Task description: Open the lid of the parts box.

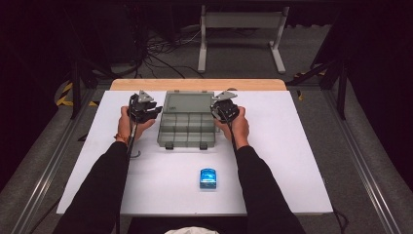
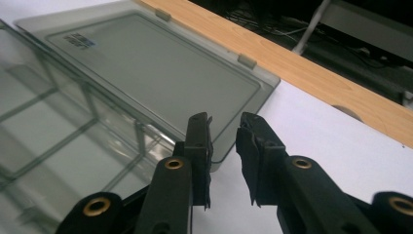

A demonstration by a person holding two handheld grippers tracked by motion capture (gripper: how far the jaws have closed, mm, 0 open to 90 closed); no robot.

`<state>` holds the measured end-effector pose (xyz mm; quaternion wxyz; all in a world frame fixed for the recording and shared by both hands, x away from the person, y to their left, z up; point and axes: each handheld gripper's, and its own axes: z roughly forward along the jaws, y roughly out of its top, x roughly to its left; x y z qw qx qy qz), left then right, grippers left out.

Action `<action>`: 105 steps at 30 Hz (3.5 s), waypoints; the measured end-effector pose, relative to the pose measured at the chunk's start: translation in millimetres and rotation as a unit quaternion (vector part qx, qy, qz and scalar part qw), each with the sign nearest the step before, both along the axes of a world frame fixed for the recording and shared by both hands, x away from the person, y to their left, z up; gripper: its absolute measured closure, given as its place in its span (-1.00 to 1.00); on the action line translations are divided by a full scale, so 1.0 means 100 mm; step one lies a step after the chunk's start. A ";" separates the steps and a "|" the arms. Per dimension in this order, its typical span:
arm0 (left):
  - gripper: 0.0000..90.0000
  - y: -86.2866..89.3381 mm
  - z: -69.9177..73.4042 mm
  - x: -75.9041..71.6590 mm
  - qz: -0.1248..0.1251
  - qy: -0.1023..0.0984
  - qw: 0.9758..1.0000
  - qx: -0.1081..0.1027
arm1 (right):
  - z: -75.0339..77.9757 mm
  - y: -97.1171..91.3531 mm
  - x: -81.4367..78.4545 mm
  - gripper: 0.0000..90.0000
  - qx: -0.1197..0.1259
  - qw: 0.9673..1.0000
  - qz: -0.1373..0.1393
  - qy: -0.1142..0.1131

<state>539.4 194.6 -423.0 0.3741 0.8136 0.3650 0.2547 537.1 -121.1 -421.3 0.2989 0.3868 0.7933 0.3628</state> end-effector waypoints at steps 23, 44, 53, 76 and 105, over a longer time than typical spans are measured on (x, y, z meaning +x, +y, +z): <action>0.37 0.22 0.39 -0.74 -0.084 -0.073 0.994 0.005 | 0.29 -0.19 -0.62 0.58 0.014 0.996 0.088 -0.015; 0.00 0.33 0.35 -1.31 -0.161 -0.096 0.982 -0.001 | 0.28 -0.34 -1.12 0.43 0.004 0.985 0.173 -0.003; -0.26 0.33 0.29 -1.50 -0.166 -0.096 0.981 -0.002 | 0.29 -0.44 -1.24 0.26 0.016 0.983 0.182 0.006; -0.86 0.50 0.07 -1.96 -0.187 -0.076 0.979 -0.041 | 0.19 -0.44 -1.78 -0.69 0.006 0.966 0.257 0.036; -0.88 0.53 -0.11 -2.26 -0.208 -0.048 0.977 -0.015 | -0.27 -0.02 -1.70 -0.70 -0.066 0.927 0.342 0.141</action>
